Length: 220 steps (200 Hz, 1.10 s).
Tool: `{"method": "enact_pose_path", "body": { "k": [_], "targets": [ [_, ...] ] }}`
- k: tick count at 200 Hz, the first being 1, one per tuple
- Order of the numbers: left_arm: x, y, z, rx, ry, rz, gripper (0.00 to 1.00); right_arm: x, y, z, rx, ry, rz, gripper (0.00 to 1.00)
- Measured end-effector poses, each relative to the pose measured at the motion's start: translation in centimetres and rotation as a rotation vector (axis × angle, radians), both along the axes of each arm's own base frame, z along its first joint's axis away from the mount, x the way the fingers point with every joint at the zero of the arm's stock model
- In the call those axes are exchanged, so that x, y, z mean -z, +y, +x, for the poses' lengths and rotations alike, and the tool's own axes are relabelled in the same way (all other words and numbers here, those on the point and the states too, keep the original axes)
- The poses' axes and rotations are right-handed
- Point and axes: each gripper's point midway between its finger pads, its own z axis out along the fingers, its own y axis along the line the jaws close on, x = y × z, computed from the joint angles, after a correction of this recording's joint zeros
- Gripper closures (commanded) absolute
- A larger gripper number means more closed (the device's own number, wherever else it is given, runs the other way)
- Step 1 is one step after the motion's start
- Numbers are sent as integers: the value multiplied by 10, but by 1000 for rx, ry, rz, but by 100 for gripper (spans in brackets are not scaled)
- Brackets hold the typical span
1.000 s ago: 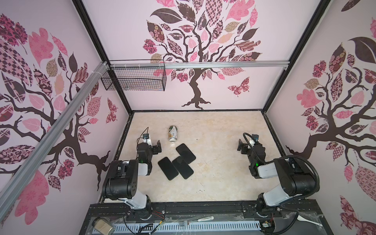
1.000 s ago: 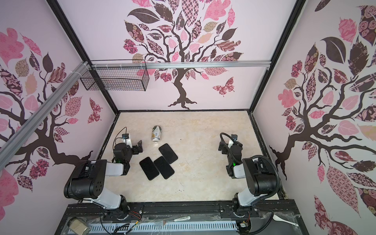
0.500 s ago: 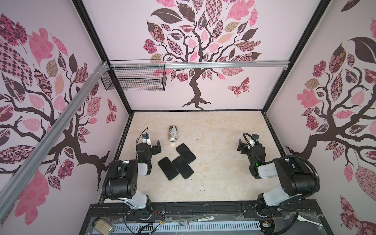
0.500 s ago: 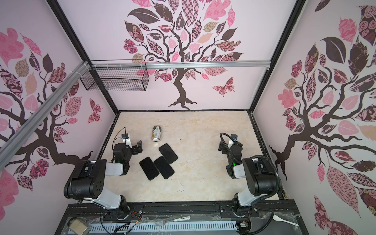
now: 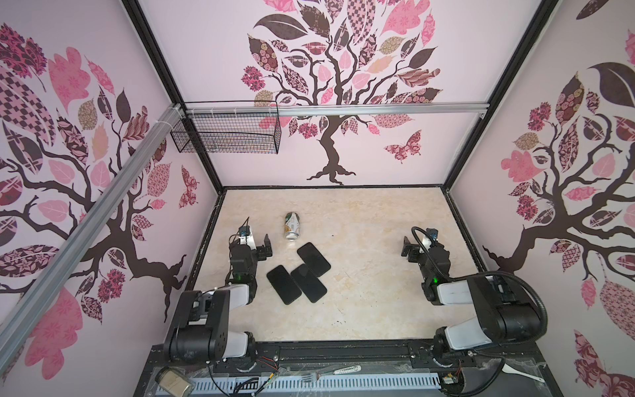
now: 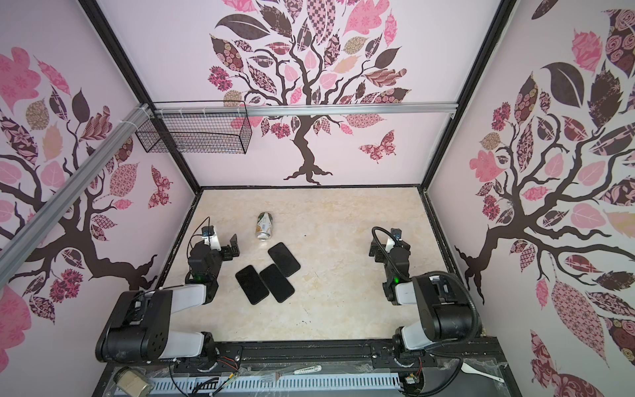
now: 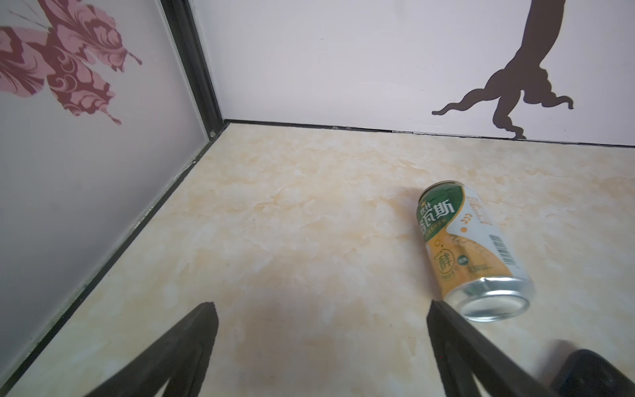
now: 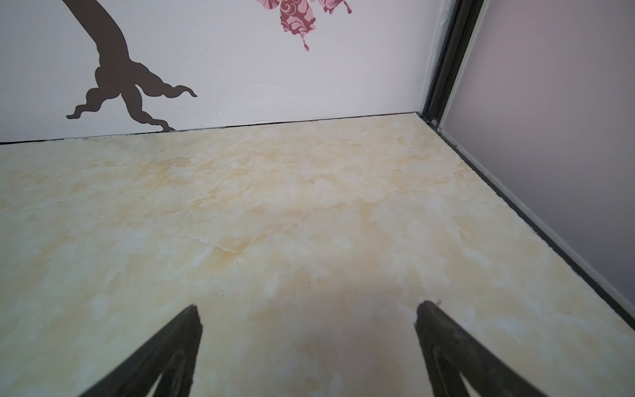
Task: Take the phone out of the phone case
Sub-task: 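Move the right gripper across toward the black phones while the left gripper approaches them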
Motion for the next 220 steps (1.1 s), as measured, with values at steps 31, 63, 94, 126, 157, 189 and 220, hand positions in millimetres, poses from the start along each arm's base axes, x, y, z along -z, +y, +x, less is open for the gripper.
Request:
{"method": "enact_pose_path", "body": {
  "k": [31,63,94,126,157,189,220],
  "targets": [
    [-30,-2,-17,-75,-24,6,1,-43,5,13,-4,-58,58,0],
    [-63,-3,-27,-169,-38,-86,2,-69,17,19,-44,-83,222,0],
    [-82,-11,-28,-219,18,-264,2,-77,35,15,-115,-33,384,0],
    [-66,-72,-42,-93,158,-275,2,-75,64,10,-166,121,476,0],
    [-45,-144,-74,88,300,-208,2,-67,110,-6,-282,282,475,0],
    [-31,-188,-110,219,380,-206,2,-42,158,-41,-409,482,392,0],
    [-22,-194,-124,234,423,-313,2,-13,222,-89,-600,661,249,0]
  ]
}}
